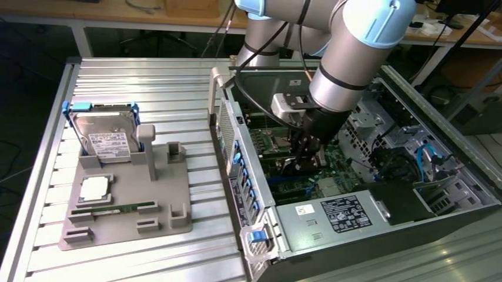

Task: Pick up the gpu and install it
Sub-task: 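Insert the gpu into the slot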

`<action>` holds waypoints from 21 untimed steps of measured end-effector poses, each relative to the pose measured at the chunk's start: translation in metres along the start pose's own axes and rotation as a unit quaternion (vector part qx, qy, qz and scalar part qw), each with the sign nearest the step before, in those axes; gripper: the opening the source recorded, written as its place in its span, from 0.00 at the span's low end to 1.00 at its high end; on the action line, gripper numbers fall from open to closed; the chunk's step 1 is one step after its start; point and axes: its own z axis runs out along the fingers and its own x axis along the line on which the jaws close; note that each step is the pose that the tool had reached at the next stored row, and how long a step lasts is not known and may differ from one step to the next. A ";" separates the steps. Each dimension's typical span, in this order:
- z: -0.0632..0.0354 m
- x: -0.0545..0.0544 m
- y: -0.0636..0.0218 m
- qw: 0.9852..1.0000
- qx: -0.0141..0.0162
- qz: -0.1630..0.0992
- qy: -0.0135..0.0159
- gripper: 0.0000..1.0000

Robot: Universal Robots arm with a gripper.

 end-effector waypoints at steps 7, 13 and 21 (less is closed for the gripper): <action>0.0012 -0.001 0.0071 1.000 0.001 0.000 0.000 0.27; 0.0060 -0.001 0.0070 1.000 0.001 0.000 0.000 0.27; 0.0102 -0.001 0.0083 1.000 0.001 0.000 0.000 0.27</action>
